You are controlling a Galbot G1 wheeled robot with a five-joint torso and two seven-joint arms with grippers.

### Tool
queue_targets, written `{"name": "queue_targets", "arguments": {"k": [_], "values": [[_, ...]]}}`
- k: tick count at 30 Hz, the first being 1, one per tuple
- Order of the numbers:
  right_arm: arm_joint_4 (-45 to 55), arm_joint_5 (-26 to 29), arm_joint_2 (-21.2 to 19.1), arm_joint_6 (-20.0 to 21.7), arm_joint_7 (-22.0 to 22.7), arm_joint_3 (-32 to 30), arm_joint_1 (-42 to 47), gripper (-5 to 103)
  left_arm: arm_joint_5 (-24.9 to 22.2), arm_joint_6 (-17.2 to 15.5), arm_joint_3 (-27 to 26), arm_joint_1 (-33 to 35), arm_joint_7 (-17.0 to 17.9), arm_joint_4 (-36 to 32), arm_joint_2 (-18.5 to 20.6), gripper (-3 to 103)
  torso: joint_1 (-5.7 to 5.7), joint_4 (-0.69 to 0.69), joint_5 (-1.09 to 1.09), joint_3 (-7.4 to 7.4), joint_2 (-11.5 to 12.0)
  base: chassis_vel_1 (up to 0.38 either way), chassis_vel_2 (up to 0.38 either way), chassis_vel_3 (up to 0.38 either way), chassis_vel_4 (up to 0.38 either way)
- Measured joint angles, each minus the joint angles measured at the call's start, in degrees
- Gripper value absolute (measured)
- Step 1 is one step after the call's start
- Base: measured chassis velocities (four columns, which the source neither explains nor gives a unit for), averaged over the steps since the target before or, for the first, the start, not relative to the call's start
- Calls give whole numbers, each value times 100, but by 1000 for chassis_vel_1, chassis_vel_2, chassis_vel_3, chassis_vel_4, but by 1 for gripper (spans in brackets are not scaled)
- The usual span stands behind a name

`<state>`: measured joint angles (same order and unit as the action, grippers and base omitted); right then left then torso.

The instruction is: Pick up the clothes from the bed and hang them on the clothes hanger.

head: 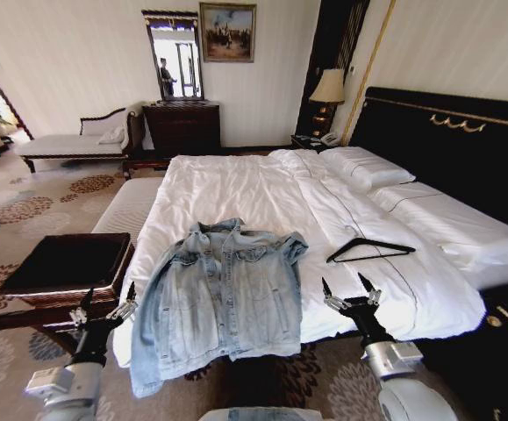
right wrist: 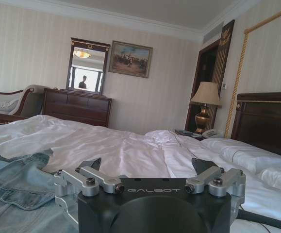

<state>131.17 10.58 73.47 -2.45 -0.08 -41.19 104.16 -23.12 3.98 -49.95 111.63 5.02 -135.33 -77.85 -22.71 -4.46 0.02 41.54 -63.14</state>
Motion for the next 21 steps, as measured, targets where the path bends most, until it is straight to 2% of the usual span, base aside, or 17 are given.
{"name": "queue_targets", "arguments": {"k": [4,10,21], "values": [[-4,8,0,-2,-5,4,2,100,-4,1,-2,1,-1,4,1,100,-2,0,3,1,0,-139,-78,147,72],[-38,-94,24,-98,8,18,8,100,-1,1,9,-6,2,6,-2,100,5,-1,-8,-3,-3,-14,-1,-1,1],[-50,-55,57,-144,77,39,16,100,10,-1,20,1,6,9,-10,100,3,-1,-1,-1,-2,-53,49,53,-48]]}}
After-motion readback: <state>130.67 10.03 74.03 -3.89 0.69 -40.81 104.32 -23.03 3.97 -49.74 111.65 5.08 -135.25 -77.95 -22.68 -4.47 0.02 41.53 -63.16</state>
